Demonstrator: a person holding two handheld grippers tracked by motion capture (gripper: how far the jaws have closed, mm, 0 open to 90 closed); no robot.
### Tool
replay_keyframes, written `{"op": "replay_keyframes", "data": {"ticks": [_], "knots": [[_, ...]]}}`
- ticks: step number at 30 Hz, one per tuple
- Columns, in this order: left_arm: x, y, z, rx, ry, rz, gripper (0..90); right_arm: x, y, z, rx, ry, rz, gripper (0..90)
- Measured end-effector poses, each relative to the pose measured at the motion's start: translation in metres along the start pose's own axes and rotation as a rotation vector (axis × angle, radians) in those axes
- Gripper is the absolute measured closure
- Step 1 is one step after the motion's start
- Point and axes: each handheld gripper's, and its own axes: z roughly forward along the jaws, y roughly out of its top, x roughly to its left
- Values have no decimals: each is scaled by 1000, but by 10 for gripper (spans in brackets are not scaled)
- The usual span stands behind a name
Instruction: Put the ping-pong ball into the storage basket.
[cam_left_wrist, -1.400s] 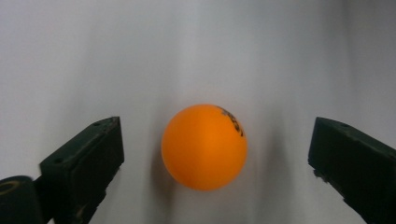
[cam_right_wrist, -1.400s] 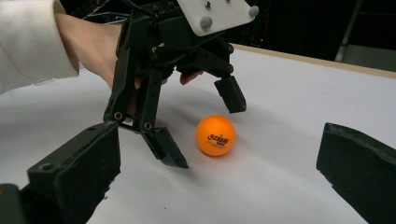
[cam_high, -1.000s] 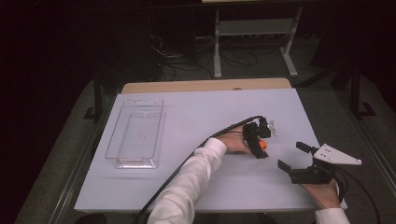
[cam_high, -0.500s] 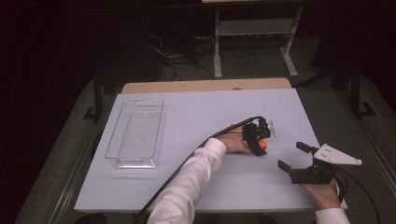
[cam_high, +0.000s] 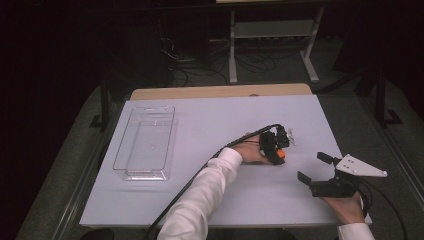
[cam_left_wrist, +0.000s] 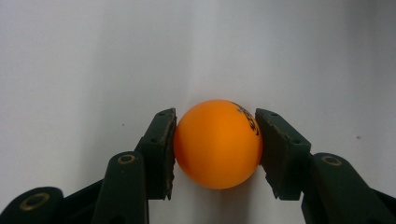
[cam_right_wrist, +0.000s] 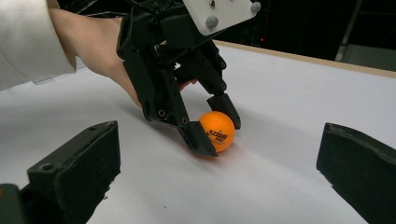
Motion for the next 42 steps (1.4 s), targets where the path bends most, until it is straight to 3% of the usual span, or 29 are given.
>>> {"op": "replay_keyframes", "data": {"ticks": [42], "knots": [[1,-6,-69,-55,47,23,508,3,-1,4,32,8,-5,0]]}}
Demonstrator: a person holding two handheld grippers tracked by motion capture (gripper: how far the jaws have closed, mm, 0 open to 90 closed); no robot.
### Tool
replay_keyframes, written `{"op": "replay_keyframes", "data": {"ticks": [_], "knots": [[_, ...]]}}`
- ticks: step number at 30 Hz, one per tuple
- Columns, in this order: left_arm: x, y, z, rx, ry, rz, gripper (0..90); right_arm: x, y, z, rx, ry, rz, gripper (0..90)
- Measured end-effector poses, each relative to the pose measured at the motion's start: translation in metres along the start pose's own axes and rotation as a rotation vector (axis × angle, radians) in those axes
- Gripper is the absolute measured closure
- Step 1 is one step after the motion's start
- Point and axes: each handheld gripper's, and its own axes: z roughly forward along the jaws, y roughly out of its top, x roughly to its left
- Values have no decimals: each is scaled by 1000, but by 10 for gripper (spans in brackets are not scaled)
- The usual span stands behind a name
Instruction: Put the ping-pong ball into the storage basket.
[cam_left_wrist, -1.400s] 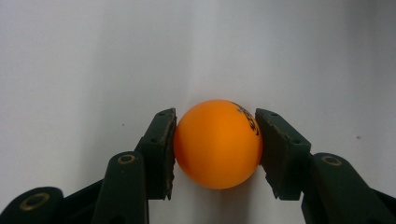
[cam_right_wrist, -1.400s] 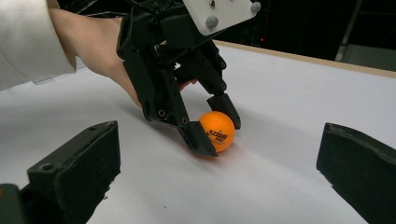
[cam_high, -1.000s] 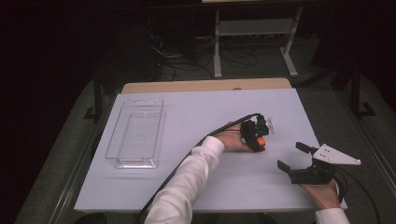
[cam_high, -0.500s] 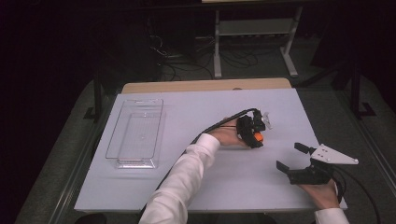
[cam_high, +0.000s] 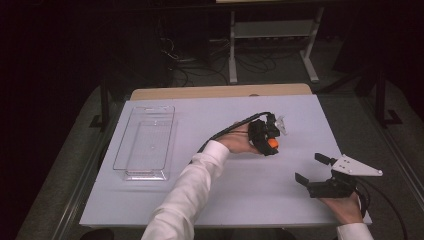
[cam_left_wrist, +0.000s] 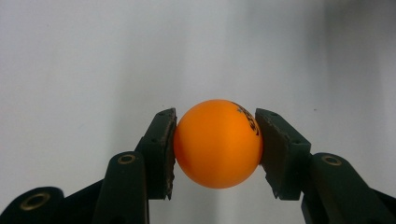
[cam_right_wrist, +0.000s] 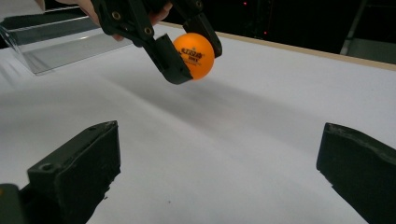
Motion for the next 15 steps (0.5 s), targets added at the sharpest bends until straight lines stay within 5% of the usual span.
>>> {"op": "replay_keyframes", "data": {"ticks": [15], "knots": [[-1,-7,-34,-23,30,-4,509,1,0,2,6,1,-9,0]]}}
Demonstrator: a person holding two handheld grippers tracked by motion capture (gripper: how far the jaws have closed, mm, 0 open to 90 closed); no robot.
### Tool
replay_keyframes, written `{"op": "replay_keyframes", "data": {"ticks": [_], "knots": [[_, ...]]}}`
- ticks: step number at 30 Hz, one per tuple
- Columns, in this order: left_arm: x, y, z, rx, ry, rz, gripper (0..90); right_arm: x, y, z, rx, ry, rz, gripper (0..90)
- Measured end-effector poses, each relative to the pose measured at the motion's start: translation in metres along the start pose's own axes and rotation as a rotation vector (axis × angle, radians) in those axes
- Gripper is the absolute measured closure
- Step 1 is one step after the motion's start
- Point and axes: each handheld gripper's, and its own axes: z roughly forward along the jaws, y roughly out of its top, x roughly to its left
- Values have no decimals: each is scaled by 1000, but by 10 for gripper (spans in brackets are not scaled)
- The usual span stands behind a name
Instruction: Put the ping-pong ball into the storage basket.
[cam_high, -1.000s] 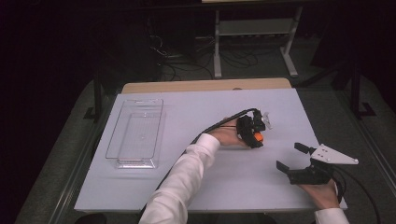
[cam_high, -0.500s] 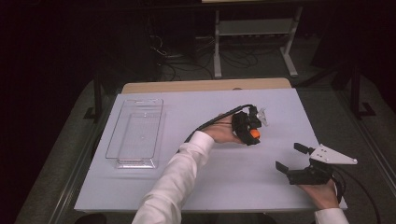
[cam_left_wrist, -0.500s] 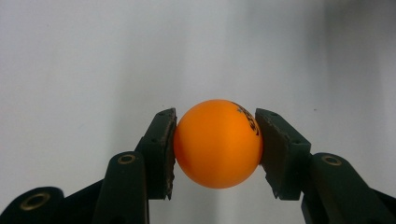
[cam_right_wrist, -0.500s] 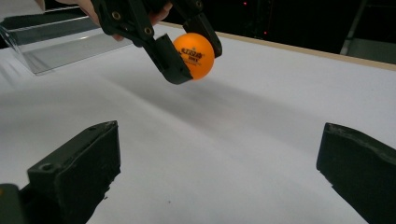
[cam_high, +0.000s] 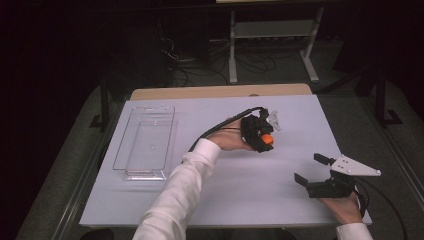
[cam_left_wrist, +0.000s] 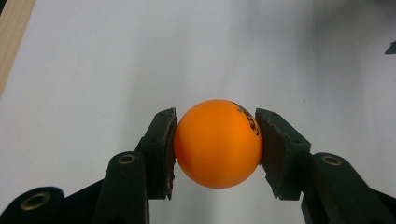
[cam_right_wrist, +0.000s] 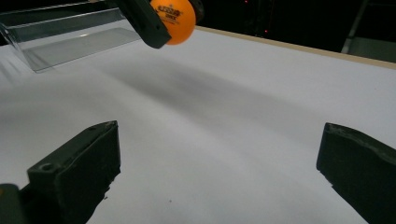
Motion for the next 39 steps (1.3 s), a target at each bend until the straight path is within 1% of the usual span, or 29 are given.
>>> {"op": "replay_keyframes", "data": {"ticks": [5,6,7,10,14,17,19,24,27,28,34,35,36,39], "knots": [[0,-6,-12,4,13,-2,509,1,0,0,3,1,-1,0],[0,-6,-12,4,13,-2,509,1,0,0,3,1,-1,0],[-1,-9,-18,0,21,-2,509,1,0,1,5,0,0,0],[-2,-11,-26,0,28,-3,509,1,0,1,8,1,-2,0],[-1,-15,-37,-1,33,-6,509,1,0,1,11,-2,-7,0],[1,-18,-43,8,34,-10,509,1,0,1,11,-4,-8,0],[1,-20,-47,17,39,-10,509,1,0,1,13,-5,-9,0],[0,-23,-55,12,42,-17,509,1,0,2,17,-5,-11,0],[-1,-24,-60,16,49,-13,510,1,0,2,19,-6,-12,0],[-1,-25,-61,10,51,-14,510,2,0,3,19,-5,-12,0],[0,-30,-71,26,62,-15,510,2,-1,3,23,-1,-14,0],[-1,-31,-72,27,62,-22,510,2,-1,3,23,-1,-14,0],[0,-31,-74,34,62,-18,510,2,-1,4,23,0,-14,0],[-1,-33,-78,28,59,-16,510,2,-1,4,22,0,-14,0]]}}
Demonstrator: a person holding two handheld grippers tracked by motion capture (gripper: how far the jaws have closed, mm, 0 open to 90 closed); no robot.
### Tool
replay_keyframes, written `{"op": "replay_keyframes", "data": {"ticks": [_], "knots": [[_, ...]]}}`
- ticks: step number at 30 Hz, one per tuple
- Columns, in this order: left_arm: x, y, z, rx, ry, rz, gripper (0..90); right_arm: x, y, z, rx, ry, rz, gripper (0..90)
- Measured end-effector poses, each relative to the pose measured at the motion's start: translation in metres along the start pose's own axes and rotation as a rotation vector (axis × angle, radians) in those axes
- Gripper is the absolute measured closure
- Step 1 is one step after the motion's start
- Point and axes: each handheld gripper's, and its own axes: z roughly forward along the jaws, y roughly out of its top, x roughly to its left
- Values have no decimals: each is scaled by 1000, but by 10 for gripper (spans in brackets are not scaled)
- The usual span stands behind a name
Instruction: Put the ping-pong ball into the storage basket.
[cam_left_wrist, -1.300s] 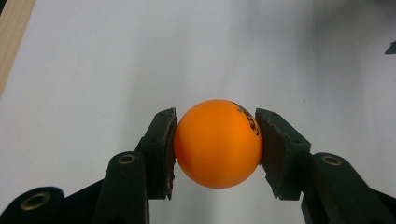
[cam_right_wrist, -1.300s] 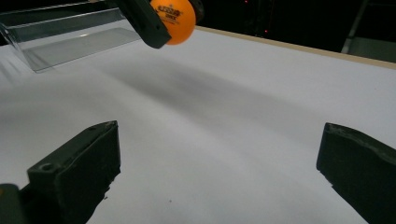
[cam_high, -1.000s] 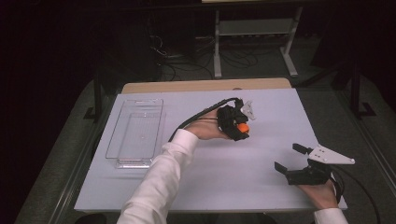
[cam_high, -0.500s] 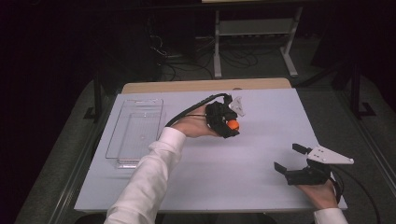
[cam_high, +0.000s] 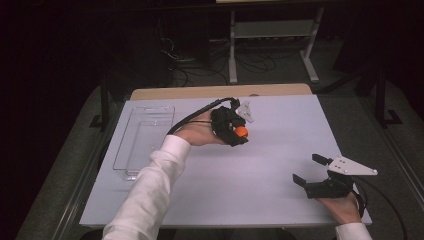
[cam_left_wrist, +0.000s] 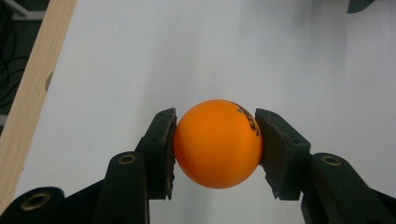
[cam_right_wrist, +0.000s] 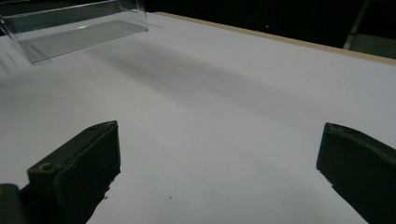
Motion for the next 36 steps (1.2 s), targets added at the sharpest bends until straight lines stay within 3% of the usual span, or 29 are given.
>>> {"op": "replay_keyframes", "data": {"ticks": [7,20,36], "knots": [[-4,-1,-10,13,6,20,510,0,0,0,-4,-1,-2,0],[-3,-10,-28,45,38,14,510,0,0,0,-8,-10,-3,0],[-8,-20,-47,93,37,25,510,0,0,0,-2,-2,-3,0]]}}
